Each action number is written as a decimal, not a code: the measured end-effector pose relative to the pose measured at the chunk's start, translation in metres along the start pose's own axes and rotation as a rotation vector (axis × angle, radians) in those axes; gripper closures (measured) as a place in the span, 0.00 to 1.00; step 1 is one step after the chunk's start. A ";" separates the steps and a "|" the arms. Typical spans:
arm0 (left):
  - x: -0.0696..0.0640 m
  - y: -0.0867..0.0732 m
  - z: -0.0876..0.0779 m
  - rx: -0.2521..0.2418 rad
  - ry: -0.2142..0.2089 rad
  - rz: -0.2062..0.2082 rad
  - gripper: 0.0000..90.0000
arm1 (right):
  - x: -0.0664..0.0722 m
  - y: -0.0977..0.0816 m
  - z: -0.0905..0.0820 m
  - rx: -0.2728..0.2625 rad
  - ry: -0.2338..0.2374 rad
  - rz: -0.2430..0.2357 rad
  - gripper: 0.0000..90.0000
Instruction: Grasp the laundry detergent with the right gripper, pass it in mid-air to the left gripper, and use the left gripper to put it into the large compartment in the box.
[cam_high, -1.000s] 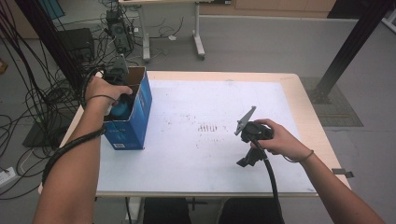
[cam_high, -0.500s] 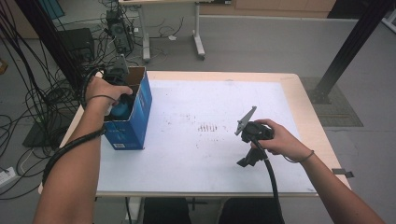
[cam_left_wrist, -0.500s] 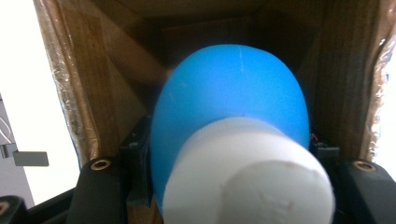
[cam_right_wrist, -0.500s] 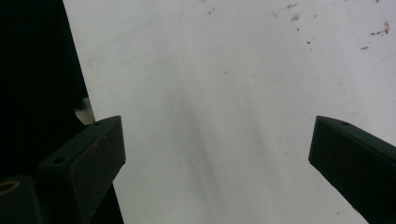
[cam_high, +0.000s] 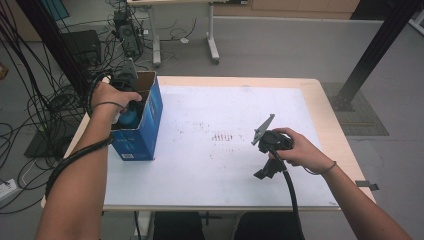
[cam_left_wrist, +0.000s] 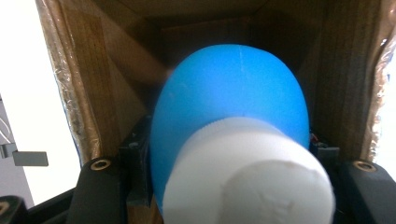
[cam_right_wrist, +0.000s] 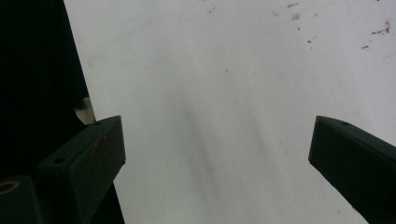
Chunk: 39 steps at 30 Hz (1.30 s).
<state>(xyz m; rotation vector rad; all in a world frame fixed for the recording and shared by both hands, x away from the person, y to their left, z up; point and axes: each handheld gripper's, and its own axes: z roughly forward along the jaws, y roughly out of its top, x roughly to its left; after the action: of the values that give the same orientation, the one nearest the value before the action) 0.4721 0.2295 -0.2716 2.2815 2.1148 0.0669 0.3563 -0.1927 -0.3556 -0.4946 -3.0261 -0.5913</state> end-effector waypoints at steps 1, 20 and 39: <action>0.000 0.000 0.000 0.000 0.000 -0.001 0.41 | 0.000 0.000 0.000 -0.001 -0.001 0.001 0.04; 0.001 0.000 0.000 0.007 -0.006 -0.003 0.41 | -0.002 -0.001 0.000 0.013 0.000 0.002 0.04; 0.000 0.000 -0.013 0.017 -0.007 -0.015 0.34 | -0.002 -0.001 0.001 0.010 0.003 0.002 0.04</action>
<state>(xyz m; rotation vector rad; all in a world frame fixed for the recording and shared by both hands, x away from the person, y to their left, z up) 0.4717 0.2294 -0.2586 2.2707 2.1372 0.0409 0.3585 -0.1934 -0.3571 -0.4964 -3.0235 -0.5754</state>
